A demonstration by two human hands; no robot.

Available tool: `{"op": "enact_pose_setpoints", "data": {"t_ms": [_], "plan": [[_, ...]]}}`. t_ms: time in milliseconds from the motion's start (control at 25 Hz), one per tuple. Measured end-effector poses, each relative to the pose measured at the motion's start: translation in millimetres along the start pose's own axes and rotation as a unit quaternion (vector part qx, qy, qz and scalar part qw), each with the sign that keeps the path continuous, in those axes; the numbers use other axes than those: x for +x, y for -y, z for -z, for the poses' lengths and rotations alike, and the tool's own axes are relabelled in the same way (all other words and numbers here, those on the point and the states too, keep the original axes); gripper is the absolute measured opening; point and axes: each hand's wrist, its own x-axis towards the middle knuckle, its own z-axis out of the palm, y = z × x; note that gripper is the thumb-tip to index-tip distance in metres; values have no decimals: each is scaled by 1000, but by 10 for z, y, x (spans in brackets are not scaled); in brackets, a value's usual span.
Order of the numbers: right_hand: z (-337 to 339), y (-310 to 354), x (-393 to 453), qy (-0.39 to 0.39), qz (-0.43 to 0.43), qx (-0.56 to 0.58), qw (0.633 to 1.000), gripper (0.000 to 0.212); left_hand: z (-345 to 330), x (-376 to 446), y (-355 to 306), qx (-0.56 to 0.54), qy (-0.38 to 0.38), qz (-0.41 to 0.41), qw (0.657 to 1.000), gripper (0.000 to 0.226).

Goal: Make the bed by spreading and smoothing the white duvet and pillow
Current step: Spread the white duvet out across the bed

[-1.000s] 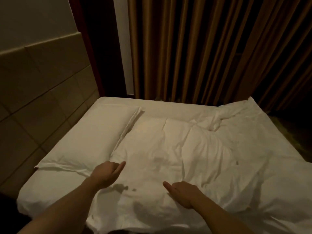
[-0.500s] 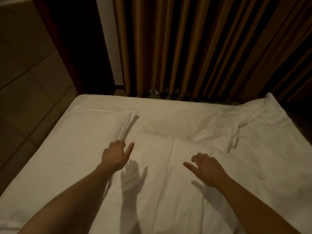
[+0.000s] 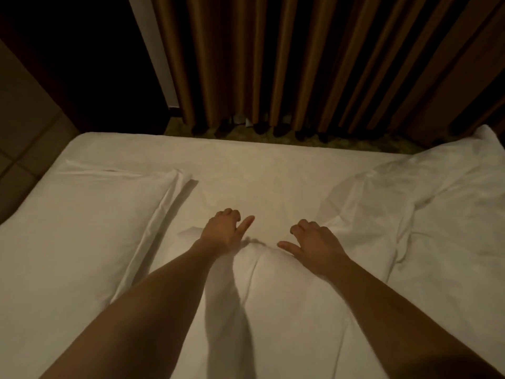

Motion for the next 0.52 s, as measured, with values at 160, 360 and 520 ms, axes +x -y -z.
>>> {"op": "enact_pose_setpoints", "data": {"t_ms": [160, 360, 520], "plan": [[-646, -340, 416, 36, 16, 40, 998, 84, -411, 759, -188, -78, -13, 32, 996, 58], [-1275, -383, 494, 94, 46, 55, 993, 143, -1282, 689, -14, -24, 132, 71, 988, 83], [-1392, -199, 403, 143, 83, 31, 986, 142, -1734, 229, 218, 16, 135, 94, 986, 108]]}}
